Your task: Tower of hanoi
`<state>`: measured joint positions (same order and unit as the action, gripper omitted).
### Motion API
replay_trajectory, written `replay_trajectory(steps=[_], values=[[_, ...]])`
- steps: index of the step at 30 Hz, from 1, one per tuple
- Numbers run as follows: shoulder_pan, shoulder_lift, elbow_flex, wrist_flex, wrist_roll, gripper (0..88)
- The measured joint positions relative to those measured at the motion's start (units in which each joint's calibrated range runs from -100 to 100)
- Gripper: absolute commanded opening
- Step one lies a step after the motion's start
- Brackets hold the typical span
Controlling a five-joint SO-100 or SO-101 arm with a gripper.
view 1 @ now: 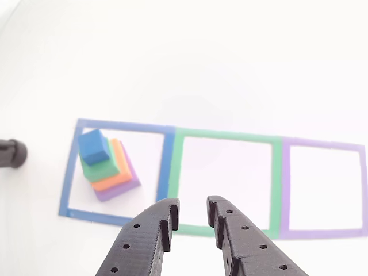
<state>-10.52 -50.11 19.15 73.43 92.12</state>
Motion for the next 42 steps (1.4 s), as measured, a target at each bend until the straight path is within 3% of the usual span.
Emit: replay_trajectory(steps=[9,14,23,27,29,34,42], values=[[1.4,-12.8,18.5,-5.8,-48.1,1.1],[2.2,-23.6,32.4,-11.5,-64.2,1.1],[3.5,-35.0,50.4,-18.5,-102.1,1.0],[5.3,-38.8,56.0,-18.7,-114.5,1.0],[6.5,-40.0,58.2,-18.8,-123.2,1.0],[9.0,-42.8,62.2,-17.8,-136.6,1.0],[12.1,-46.0,69.0,-14.8,-147.4,0.9]])
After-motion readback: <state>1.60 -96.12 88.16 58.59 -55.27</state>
